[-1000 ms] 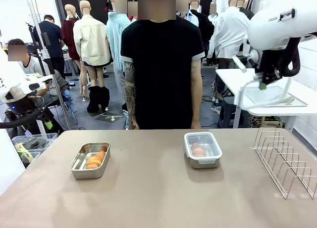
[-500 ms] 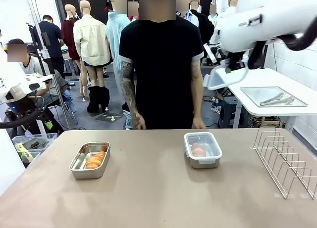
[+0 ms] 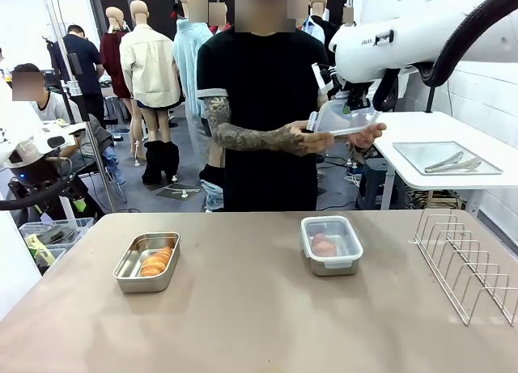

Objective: Place the bread in airtight containers.
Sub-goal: Release when the human grabs the Airtight Container lid.

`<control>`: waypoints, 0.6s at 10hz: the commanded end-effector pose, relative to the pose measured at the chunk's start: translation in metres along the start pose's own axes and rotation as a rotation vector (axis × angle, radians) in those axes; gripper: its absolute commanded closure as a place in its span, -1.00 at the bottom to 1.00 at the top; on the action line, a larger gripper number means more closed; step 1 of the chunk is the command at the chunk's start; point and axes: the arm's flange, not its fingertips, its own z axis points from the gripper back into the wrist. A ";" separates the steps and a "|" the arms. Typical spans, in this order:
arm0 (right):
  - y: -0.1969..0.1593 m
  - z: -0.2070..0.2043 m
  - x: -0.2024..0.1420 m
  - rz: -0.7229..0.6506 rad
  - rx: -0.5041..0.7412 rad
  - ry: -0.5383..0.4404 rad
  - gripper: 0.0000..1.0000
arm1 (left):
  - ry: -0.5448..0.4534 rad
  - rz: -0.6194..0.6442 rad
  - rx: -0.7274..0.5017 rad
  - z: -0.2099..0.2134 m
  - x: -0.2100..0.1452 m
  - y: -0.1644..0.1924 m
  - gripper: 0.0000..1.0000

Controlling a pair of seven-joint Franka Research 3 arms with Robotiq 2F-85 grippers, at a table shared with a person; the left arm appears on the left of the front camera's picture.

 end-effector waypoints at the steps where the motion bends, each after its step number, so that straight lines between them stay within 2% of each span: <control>1: -0.006 0.000 0.000 -0.007 0.012 0.021 1.00 | -0.007 0.006 0.018 0.001 -0.002 0.000 -1.00; 5: -0.006 -0.001 0.000 -0.003 0.040 0.032 1.00 | -0.007 0.006 0.018 0.001 -0.002 0.000 -1.00; 6: -0.005 0.000 0.000 -0.007 0.043 0.036 0.90 | -0.007 0.006 0.018 0.001 -0.002 0.000 -1.00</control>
